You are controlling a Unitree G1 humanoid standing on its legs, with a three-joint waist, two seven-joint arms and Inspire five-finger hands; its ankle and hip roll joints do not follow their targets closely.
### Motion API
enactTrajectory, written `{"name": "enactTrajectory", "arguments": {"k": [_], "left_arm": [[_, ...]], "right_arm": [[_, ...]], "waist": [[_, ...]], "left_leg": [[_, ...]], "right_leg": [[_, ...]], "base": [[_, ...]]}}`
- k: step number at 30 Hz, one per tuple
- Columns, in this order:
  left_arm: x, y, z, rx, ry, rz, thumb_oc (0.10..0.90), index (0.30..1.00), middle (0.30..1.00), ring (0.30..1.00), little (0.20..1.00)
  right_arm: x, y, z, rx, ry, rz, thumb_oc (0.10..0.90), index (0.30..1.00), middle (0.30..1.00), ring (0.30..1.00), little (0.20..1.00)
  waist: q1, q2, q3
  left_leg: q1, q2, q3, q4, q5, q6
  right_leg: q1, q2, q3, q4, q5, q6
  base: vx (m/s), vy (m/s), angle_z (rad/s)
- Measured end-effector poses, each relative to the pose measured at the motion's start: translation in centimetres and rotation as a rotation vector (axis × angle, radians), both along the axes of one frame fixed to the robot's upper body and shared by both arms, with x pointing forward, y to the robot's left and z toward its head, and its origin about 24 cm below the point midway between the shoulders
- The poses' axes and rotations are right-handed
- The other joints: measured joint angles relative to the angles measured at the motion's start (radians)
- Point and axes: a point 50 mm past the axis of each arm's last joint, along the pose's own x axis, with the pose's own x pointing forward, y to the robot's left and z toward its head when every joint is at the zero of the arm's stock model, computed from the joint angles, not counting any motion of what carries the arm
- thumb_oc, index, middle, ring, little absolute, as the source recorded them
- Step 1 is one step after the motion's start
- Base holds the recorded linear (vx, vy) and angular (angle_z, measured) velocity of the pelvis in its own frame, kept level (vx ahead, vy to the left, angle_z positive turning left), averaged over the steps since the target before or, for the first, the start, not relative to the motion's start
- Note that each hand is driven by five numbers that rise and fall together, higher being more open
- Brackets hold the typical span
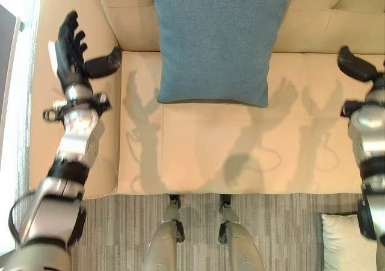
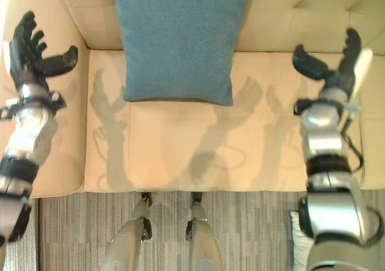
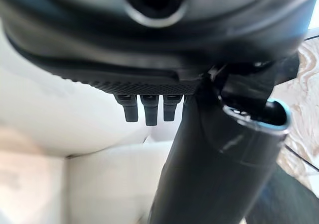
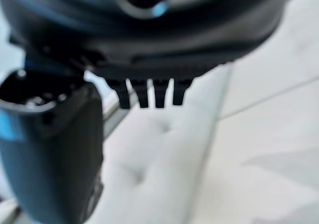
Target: Pick up all the scattered cushions and arrange them neatly on the sofa.
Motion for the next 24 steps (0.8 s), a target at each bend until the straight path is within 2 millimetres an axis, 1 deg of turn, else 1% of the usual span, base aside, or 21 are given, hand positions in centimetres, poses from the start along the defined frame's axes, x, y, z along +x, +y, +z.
{"name": "enactTrajectory", "arguments": {"k": [1, 2, 3, 4, 5, 6, 7, 8, 9, 10, 11, 13, 14, 15, 16, 18, 20, 21, 22, 24], "left_arm": [[-0.7, 0.2, -1.8, 0.003, 0.055, 0.002, 0.8, 0.9, 0.9, 0.9, 0.9], [-2.2, 0.5, -3.7, 0.004, 0.098, 0.004, 0.8, 0.9, 0.9, 0.9, 0.9], [-3.2, 0.5, -4.9, 0.005, 0.129, 0.001, 0.8, 0.9, 0.9, 0.9, 0.9], [-4.4, 0.4, -7.0, 0.009, 0.196, -0.006, 0.8, 0.9, 0.9, 0.9, 0.9], [-6.1, 0.1, -10.3, 0.001, 0.315, -0.014, 0.8, 0.9, 0.9, 0.9, 0.9], [-6.6, -0.3, -11.2, -0.01, 0.339, -0.019, 0.8, 0.9, 0.9, 0.9, 0.9], [-7.9, -0.6, -12.9, -0.021, 0.399, -0.028, 0.8, 0.9, 0.9, 0.9, 0.9], [-8.8, -0.6, -14.0, -0.038, 0.434, -0.024, 0.8, 0.9, 0.9, 0.9, 0.9], [-10.8, -0.6, -16.0, -0.078, 0.499, -0.005, 0.8, 0.9, 0.9, 0.9, 0.9], [-11.4, -0.7, -17.0, -0.089, 0.537, 0.0, 0.8, 0.9, 0.9, 0.9, 0.9], [-13.5, -0.7, -19.2, -0.094, 0.652, 0.006, 0.8, 0.9, 0.9, 0.9, 0.9], [-15.9, -0.9, -21.4, -0.12, 0.761, 0.019, 0.8, 0.9, 0.9, 0.9, 0.9], [-17.5, -1.1, -23.2, -0.151, 0.843, 0.035, 0.8, 0.9, 0.9, 0.9, 0.9], [-18.8, -1.3, -24.4, -0.173, 0.914, 0.049, 0.8, 0.9, 0.9, 0.9, 0.9], [-20.5, -1.5, -26.1, -0.181, 1.011, 0.059, 0.8, 0.9, 0.9, 0.9, 0.9], [-22.3, -1.9, -27.7, -0.172, 1.129, 0.043, 0.8, 0.9, 0.9, 0.9, 0.9], [-23.6, -2.4, -29.2, -0.147, 1.245, 0.028, 0.8, 0.9, 0.9, 0.9, 0.9], [-25.0, -3.0, -30.2, -0.13, 1.314, 0.019, 0.8, 0.9, 0.9, 0.9, 0.9], [-25.3, -3.3, -30.5, -0.129, 1.342, 0.021, 0.8, 0.9, 0.9, 0.9, 0.9], [-25.9, -3.6, -31.0, -0.139, 1.377, 0.033, 0.8, 0.9, 0.9, 0.9, 0.9]], "right_arm": [[-0.6, 0.1, -1.4, 0.011, 0.032, 0.017, 0.8, 0.9, 0.9, 0.9, 0.9], [-1.7, 0.7, -3.2, 0.037, 0.042, 0.051, 0.8, 0.9, 0.9, 0.9, 0.9], [-2.5, 1.2, -4.3, 0.054, 0.038, 0.072, 0.8, 0.9, 0.9, 0.9, 0.9], [-3.5, 1.8, -6.2, 0.071, 0.071, 0.092, 0.8, 0.9, 0.9, 0.9, 0.9], [-4.8, 2.2, -9.5, 0.106, 0.183, 0.109, 0.8, 0.9, 0.9, 0.9, 0.9], [-5.3, 2.6, -10.5, 0.115, 0.207, 0.119, 0.8, 0.9, 0.9, 0.9, 0.9], [-6.6, 2.9, -12.7, 0.146, 0.278, 0.13, 0.8, 0.9, 0.9, 0.9, 0.9], [-7.4, 3.2, -13.9, 0.163, 0.316, 0.137, 0.8, 0.9, 0.9, 0.9, 0.9], [-8.9, 4.1, -16.2, 0.207, 0.377, 0.143, 0.8, 0.9, 0.9, 0.9, 0.9], [-9.5, 4.6, -17.2, 0.222, 0.412, 0.152, 0.8, 0.9, 0.9, 0.9, 0.9], [-11.3, 5.2, -19.4, 0.237, 0.521, 0.176, 0.8, 0.9, 0.9, 0.9, 0.9], [-13.4, 6.0, -21.6, 0.27, 0.612, 0.188, 0.8, 0.9, 0.9, 0.9, 0.9], [-14.6, 6.6, -23.1, 0.298, 0.679, 0.198, 0.8, 0.9, 0.9, 0.9, 0.9], [-15.8, 7.1, -24.2, 0.321, 0.737, 0.203, 0.8, 0.9, 0.9, 0.9, 0.9], [-16.8, 8.1, -25.8, 0.331, 0.821, 0.237, 0.8, 0.9, 0.9, 0.9, 0.9], [-17.8, 9.2, -27.2, 0.346, 0.908, 0.278, 0.8, 0.9, 0.9, 0.9, 0.9], [-18.3, 10.3, -28.4, 0.34, 0.989, 0.322, 0.8, 0.9, 0.9, 0.9, 0.9], [-19.0, 10.8, -29.0, 0.345, 1.018, 0.334, 0.8, 0.9, 0.9, 0.9, 0.9], [-19.2, 11.1, -29.3, 0.353, 1.033, 0.334, 0.8, 0.9, 0.9, 0.9, 0.9], [-19.9, 11.2, -29.9, 0.363, 1.07, 0.325, 0.8, 0.9, 0.9, 0.9, 0.9]], "waist": [[-0.004, 0.0, 0.0], [-0.012, 0.0, 0.0], [-0.017, 0.0, 0.0], [-0.019, 0.0, 0.0], [-0.021, 0.002, -0.001], [-0.023, 0.006, -0.006], [-0.024, 0.007, -0.008], [-0.025, 0.01, -0.014], [-0.03, 0.01, -0.025], [-0.036, 0.01, -0.029], [-0.036, 0.015, -0.044], [-0.04, 0.016, -0.062], [-0.042, 0.019, -0.086], [-0.04, 0.022, -0.098], [-0.041, 0.018, -0.116], [-0.038, 0.02, -0.144], [-0.036, 0.018, -0.16], [-0.035, 0.024, -0.179], [-0.035, 0.023, -0.187], [-0.033, 0.03, -0.202]], "left_leg": [[0.01, 0.001, 0.0, 0.0, -0.006, 0.0], [0.021, 0.003, 0.001, 0.0, -0.012, 0.001], [0.03, 0.004, 0.001, 0.0, -0.014, -0.001], [0.051, 0.005, 0.001, -0.001, -0.02, -0.002], [0.079, 0.006, 0.003, -0.001, -0.033, -0.006], [0.085, 0.008, 0.002, -0.001, -0.038, -0.013], [0.098, 0.01, 0.002, -0.001, -0.043, -0.016], [0.102, 0.012, 0.002, -0.001, -0.051, -0.014], [0.115, 0.013, 0.002, -0.001, -0.054, -0.018], [0.126, 0.013, 0.002, -0.001, -0.05, -0.013], [0.143, 0.014, 0.001, -0.001, -0.053, -0.013], [0.167, 0.013, 0.002, -0.001, -0.058, -0.015], [0.181, 0.014, 0.001, -0.001, -0.063, -0.019], [0.191, 0.017, 0.001, -0.001, -0.066, -0.023], [0.208, 0.022, 0.001, -0.001, -0.068, -0.026], [0.215, 0.029, 0.0, -0.001, -0.073, -0.031], [0.239, 0.037, 0.002, -0.002, -0.079, -0.04], [0.244, 0.044, -0.003, -0.001, -0.08, -0.045], [0.251, 0.046, -0.004, -0.001, -0.081, -0.045], [0.254, 0.054, -0.015, -0.002, -0.078, -0.049]], "right_leg": [[0.009, 0.001, 0.0, -0.002, -0.004, -0.002], [0.02, 0.003, 0.0, -0.003, -0.007, -0.007], [0.031, 0.005, 0.0, -0.005, -0.008, -0.008], [0.054, 0.006, 0.0, -0.011, -0.01, -0.009], [0.083, 0.007, 0.002, -0.023, -0.016, -0.002], [0.093, 0.008, 0.0, -0.024, -0.019, 0.0], [0.106, 0.01, 0.001, -0.028, -0.021, 0.0], [0.111, 0.01, 0.001, -0.031, -0.023, 0.001], [0.128, 0.01, 0.0, -0.038, -0.024, 0.001], [0.142, 0.011, 0.0, -0.042, -0.023, 0.0], [0.16, 0.014, -0.002, -0.044, -0.028, 0.003], [0.187, 0.014, -0.002, -0.053, -0.028, 0.003], [0.202, 0.016, -0.002, -0.053, -0.038, -0.002], [0.213, 0.018, -0.003, -0.053, -0.042, 0.0], [0.228, 0.023, -0.002, -0.053, -0.047, 0.001], [0.238, 0.031, -0.003, -0.053, -0.053, -0.003], [0.26, 0.038, -0.001, -0.053, -0.056, -0.008], [0.27, 0.046, -0.003, -0.053, -0.057, -0.013], [0.277, 0.048, -0.004, -0.053, -0.059, -0.013], [0.287, 0.058, -0.014, -0.053, -0.061, -0.017]], "base": [[0.04, -0.018, -0.02], [0.03, -0.023, -0.03], [0.0, 0.0, 0.0], [0.01, -0.03, -0.09], [0.02, -0.037, -0.07], [0.03, -0.065, -0.06], [0.03, -0.081, 0.01], [0.01, -0.059, -0.02], [-0.01, -0.073, 0.0], [-0.03, -0.072, 0.02], [-0.03, -0.096, 0.04], [-0.03, -0.066, 0.01], [-0.03, -0.052, 0.03], [-0.04, -0.085, 0.02], [-0.04, -0.093, -0.01], [-0.04, -0.076, 0.01], [-0.09, -0.135, 0.0], [-0.14, -0.179, 0.03], [-0.07, -0.059, 0.08], [-0.13, -0.057, 0.18]]}}
